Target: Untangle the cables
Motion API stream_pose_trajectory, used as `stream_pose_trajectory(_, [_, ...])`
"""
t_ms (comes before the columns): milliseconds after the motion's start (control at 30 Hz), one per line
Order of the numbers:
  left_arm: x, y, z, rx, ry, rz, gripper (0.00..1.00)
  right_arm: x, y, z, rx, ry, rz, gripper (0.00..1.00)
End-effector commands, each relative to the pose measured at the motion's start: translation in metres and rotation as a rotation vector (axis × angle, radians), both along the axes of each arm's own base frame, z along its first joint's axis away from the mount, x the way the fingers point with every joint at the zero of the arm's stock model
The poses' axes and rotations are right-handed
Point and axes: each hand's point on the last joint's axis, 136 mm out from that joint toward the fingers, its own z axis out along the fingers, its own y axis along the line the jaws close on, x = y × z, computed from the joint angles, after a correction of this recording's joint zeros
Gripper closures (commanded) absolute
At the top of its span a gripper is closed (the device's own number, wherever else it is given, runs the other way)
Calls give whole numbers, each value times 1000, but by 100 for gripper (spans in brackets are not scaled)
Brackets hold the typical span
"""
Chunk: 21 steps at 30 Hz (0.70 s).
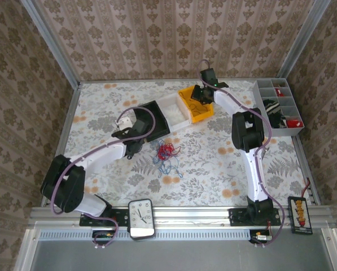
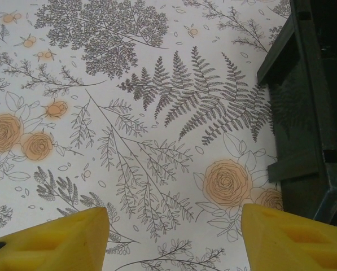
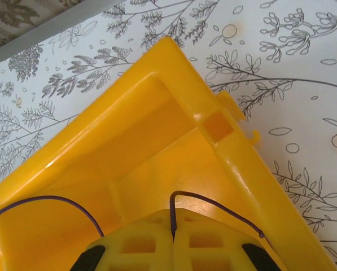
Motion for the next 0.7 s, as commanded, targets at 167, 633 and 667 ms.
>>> stream_pose_trajectory(167, [8,-7,2,3,19,-18,36,-24,2,20,-51,18,-4,68])
stream_pose_trajectory(633, [8,-27,-3,-82,23,-101,37,-66,-18,103,-75,-162,-31,42])
stream_pose_trajectory(667, [9,-31,-4,-94,25,-120,36,-71,-20,104,-81,-163,-31,42])
